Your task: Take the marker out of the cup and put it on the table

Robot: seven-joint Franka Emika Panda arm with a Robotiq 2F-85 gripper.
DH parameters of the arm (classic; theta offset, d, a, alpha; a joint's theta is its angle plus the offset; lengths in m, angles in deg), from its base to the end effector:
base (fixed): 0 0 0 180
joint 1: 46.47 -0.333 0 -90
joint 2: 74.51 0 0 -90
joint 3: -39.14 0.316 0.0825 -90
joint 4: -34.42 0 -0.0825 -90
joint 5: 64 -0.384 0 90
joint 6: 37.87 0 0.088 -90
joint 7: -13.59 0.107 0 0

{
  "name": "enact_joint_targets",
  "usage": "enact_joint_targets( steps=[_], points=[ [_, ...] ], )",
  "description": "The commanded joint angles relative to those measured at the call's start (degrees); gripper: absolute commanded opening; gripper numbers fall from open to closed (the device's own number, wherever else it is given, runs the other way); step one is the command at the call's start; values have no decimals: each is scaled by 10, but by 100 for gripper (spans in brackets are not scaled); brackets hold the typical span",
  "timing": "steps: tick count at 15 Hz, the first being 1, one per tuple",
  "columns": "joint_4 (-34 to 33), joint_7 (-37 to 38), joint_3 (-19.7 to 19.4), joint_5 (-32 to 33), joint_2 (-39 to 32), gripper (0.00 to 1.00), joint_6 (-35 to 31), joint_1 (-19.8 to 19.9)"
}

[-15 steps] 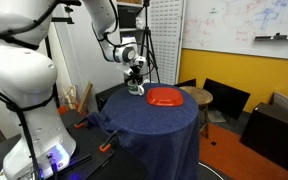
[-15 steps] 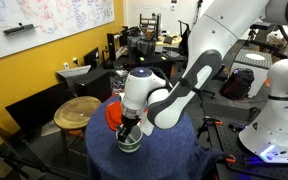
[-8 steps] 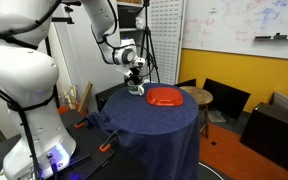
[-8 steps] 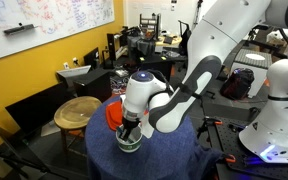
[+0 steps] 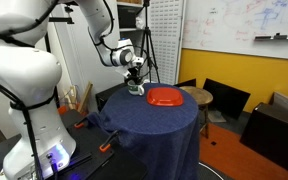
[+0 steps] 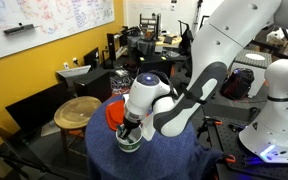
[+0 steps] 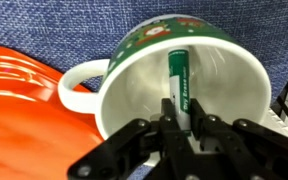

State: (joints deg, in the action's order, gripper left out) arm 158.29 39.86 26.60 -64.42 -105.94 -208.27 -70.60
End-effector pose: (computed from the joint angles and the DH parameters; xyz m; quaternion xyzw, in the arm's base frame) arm 0.5737 0.1171 0.1722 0.9833 -0.1068 0.1472 0.0055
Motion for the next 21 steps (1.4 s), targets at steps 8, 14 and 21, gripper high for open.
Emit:
enact_joint_targets(
  steps=[8,14,21],
  points=[
    [63,58,-142,14,47,5,-42,-132],
    [102,64,-222,22,82,5,-50,-209],
    [155,86,-364,3,102,5,-113,-335]
  ],
)
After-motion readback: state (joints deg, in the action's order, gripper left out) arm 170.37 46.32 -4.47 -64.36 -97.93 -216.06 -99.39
